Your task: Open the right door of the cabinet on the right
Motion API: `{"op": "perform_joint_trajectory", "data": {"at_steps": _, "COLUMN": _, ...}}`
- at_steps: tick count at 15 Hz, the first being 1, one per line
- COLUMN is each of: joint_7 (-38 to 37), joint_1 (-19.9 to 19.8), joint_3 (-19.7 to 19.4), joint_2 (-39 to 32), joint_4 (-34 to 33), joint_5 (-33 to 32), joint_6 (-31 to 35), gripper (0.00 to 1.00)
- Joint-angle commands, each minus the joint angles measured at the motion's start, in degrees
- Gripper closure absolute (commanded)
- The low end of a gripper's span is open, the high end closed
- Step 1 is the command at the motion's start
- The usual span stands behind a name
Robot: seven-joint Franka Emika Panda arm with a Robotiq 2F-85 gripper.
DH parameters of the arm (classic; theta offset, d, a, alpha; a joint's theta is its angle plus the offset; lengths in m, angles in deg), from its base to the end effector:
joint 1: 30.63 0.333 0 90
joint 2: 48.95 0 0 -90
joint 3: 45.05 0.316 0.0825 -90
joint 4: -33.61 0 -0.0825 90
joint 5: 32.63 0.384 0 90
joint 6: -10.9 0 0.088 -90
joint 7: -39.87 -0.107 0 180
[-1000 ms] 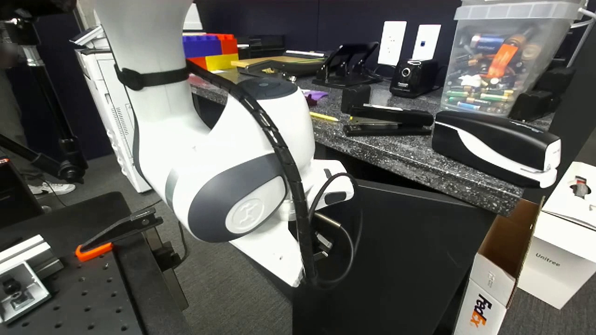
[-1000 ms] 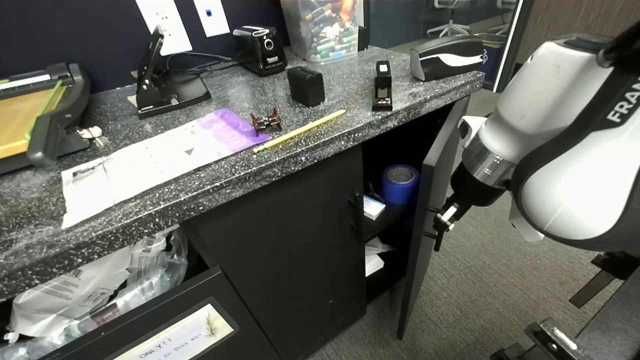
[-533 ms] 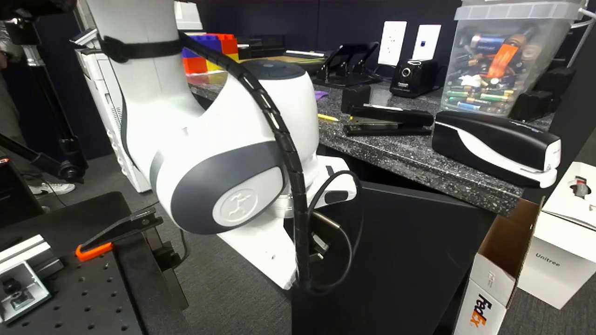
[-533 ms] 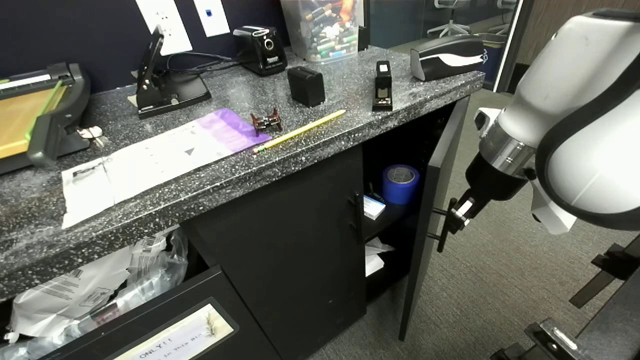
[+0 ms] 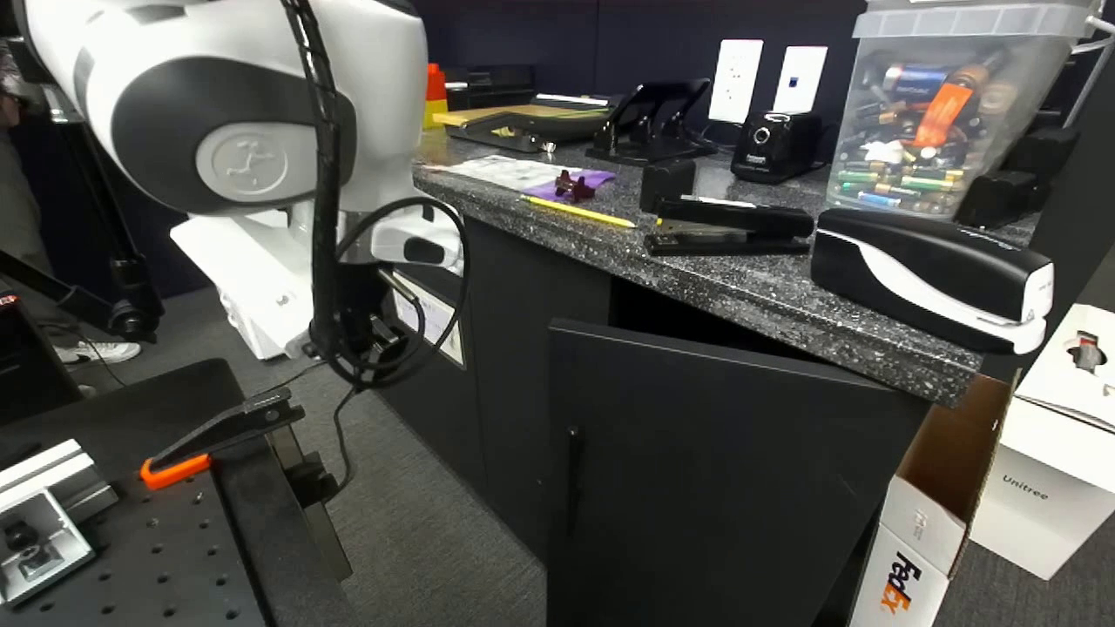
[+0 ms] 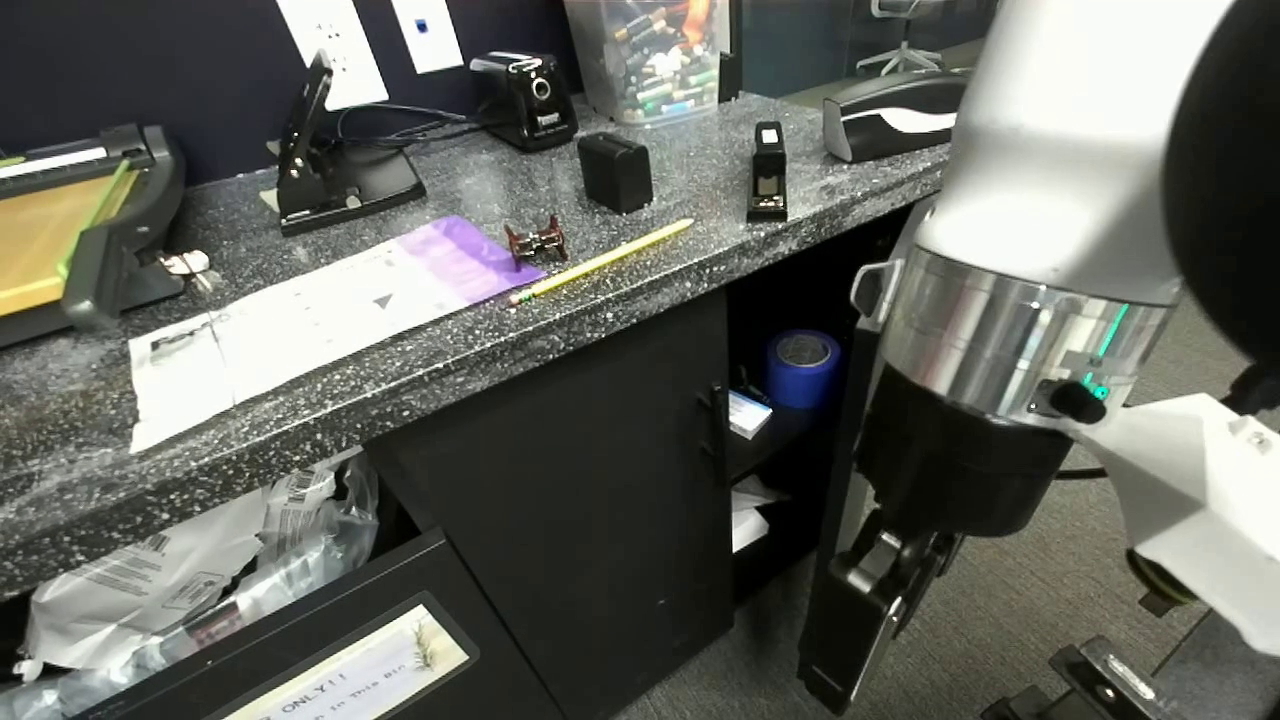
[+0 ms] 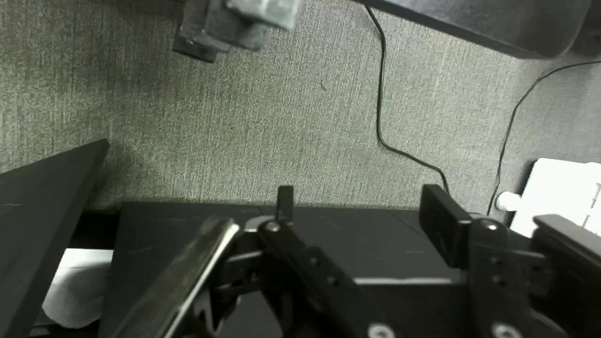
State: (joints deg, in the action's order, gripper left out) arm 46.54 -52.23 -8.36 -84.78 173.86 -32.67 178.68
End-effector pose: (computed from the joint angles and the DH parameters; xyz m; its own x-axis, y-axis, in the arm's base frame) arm 0.4384 0.1600 0.1051 0.9578 0.2875 -0.0004 0.2690 -0.8965 -0.3521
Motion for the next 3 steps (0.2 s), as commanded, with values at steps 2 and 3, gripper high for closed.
{"op": "perform_joint_trajectory", "data": {"at_steps": 2, "joint_7": 2.47, "joint_1": 2.63, "joint_3": -2.15, "joint_2": 0.58, "joint_4": -0.18, "joint_5": 3.43, "joint_6": 0.13, "gripper": 0.17}}
{"op": "perform_joint_trajectory", "data": {"at_steps": 3, "joint_7": 2.66, "joint_1": 2.80, "joint_3": -2.69, "joint_2": 0.24, "joint_4": -0.17, "joint_5": 3.34, "joint_6": 0.18, "gripper": 0.14}}
